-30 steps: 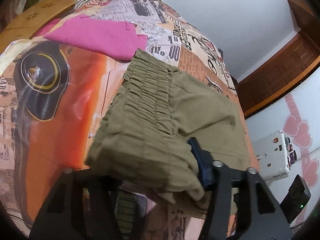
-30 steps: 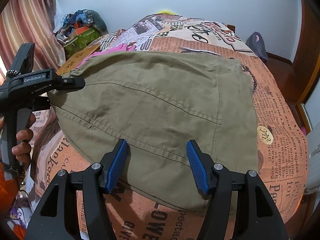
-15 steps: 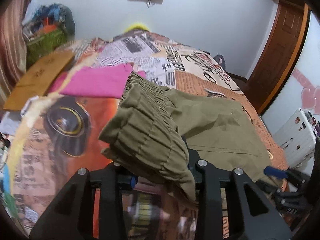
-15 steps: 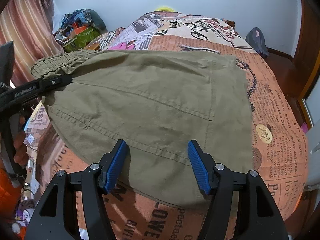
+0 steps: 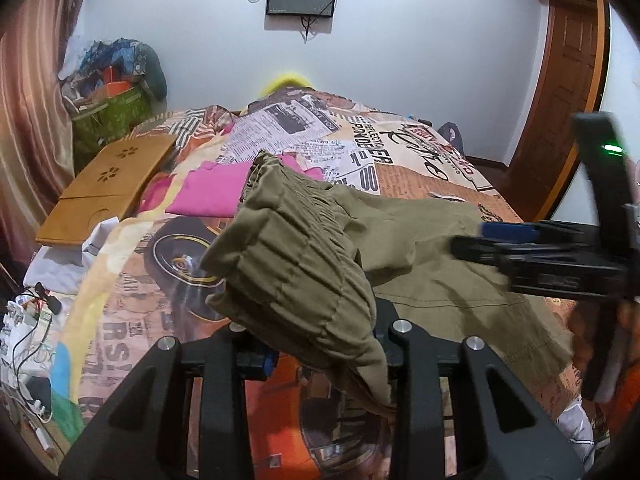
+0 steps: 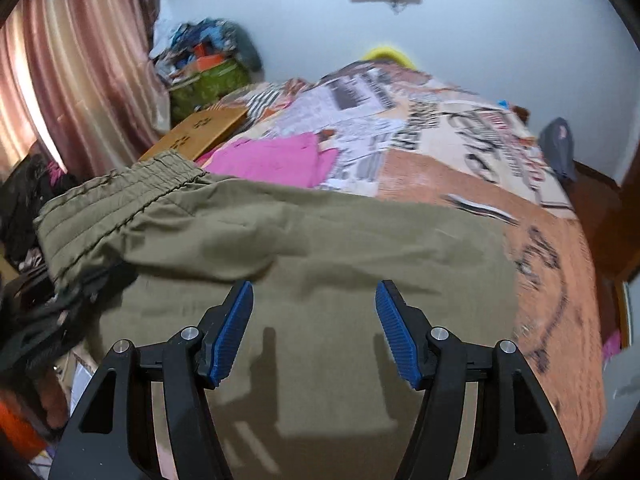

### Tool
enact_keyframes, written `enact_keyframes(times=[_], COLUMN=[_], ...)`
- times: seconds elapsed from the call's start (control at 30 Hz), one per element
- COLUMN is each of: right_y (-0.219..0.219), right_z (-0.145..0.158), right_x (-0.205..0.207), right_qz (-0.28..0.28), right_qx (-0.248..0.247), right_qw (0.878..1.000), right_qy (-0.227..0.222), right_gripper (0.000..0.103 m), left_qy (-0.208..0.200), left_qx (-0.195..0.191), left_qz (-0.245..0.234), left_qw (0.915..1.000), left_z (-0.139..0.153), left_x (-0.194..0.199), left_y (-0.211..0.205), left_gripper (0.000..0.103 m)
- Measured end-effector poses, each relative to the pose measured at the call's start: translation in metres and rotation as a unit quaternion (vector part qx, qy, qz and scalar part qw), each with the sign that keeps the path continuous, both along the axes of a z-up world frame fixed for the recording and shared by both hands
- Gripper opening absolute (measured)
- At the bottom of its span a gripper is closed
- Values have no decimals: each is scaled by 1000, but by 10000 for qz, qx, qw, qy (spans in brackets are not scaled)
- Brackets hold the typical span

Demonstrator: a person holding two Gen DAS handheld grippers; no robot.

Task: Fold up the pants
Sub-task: 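Close the left tool on the khaki waistband and lift it off the pants, then fold the held waistband over toward the leg hems with the left tool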

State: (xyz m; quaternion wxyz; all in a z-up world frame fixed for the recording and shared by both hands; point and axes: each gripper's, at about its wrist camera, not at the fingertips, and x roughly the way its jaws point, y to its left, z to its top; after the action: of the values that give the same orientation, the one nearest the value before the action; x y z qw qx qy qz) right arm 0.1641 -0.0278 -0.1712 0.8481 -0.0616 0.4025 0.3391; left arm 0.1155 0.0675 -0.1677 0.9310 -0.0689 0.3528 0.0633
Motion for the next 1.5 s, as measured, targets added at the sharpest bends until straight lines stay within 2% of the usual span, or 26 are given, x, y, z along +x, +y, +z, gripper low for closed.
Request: enact_keyframes(times=[0.17,0.3,0.4,0.47,0.63,0.77,0.9,0.97,1.03,1.2,1.37,1.5], right_y=[36,46,42,30,-16,-47,-58,-61,-61,-61,-74,-103], right_z=[-26,-41,-38,-31,-12,-15,-33,-46,-48,-47,-37,-19], right_x=[16,17,14,10,-13,-31,-37,-38,-41,-44,-48,-58], right_qz=[460,765,772,667,319,159,85,-8,-58,-101,-168,-498], right_qx=[-409,-490,-444,-227,137,179,-95,18,46,38,311,450], right_qw=[9967,9920,9926,9942,9982,9986,9984,9975,9983,9986,9976,9975], right_qy=[530,877,826,818,484,475,556,702,585,515,589,215], right_gripper=[60,61,61,61,61,61,61,63,64,64,63,63], left_qy=[-67,-102,-154,-199,-311,-425,-514,-529,-580,-702,-671,-677], left_qx=[-65,-56,31,136,448,535,544,517,549,669,811,970], left_qz=[-64,-124,-162,-209,-360,-461,-614,-706,-807,-1115,-1371,-1516], left_qw=[9999,9999,9997,9995,9979,9966,9953,9948,9935,9890,9850,9813], left_z=[2,5,10,14,26,35,42,45,48,55,54,54], left_x=[-3,-2,-1,-1,-1,-2,-2,-1,-1,-1,0,0], left_y=[2,1,-1,-5,-18,-29,-43,-51,-61,-86,-105,-115], left_gripper=[32,31,31,31,31,31,31,30,30,29,29,29])
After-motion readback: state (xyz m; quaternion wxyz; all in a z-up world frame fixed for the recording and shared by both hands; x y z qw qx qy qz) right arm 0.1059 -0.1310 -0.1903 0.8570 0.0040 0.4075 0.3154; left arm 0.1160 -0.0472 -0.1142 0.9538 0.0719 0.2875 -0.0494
